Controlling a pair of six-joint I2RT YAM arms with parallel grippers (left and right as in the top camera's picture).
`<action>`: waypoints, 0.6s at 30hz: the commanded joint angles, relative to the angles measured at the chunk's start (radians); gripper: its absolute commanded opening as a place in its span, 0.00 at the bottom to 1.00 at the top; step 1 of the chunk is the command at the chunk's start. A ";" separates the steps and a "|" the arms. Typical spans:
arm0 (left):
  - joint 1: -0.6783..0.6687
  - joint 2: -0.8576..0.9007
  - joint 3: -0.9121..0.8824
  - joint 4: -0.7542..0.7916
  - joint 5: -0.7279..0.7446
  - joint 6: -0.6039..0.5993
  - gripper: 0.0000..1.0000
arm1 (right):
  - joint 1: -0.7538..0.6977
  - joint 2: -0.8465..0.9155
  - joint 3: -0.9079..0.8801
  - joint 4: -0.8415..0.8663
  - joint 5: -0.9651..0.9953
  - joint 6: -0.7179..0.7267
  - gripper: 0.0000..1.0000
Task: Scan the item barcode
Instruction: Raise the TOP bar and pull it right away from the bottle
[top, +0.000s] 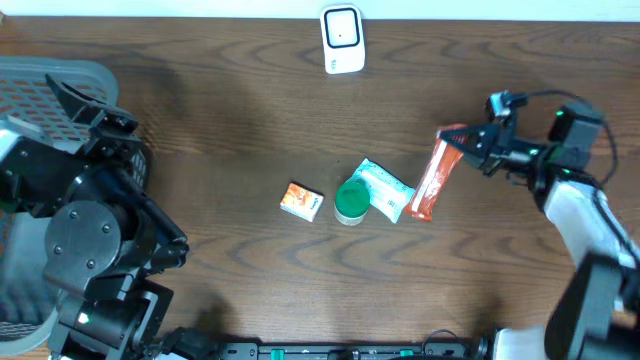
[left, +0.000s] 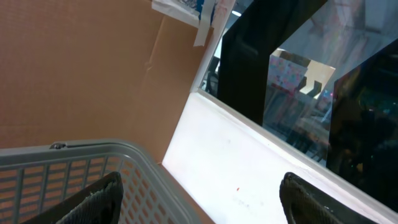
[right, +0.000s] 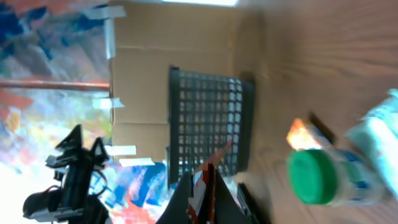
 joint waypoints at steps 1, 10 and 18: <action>0.005 -0.006 0.000 0.005 -0.002 -0.009 0.81 | -0.002 -0.171 0.002 0.083 0.013 0.304 0.02; 0.005 -0.006 0.000 0.012 -0.002 -0.009 0.81 | -0.003 -0.459 0.002 0.247 0.126 0.678 0.01; 0.005 -0.006 0.000 0.012 -0.002 -0.012 0.81 | 0.000 -0.471 0.002 0.264 0.137 0.670 0.01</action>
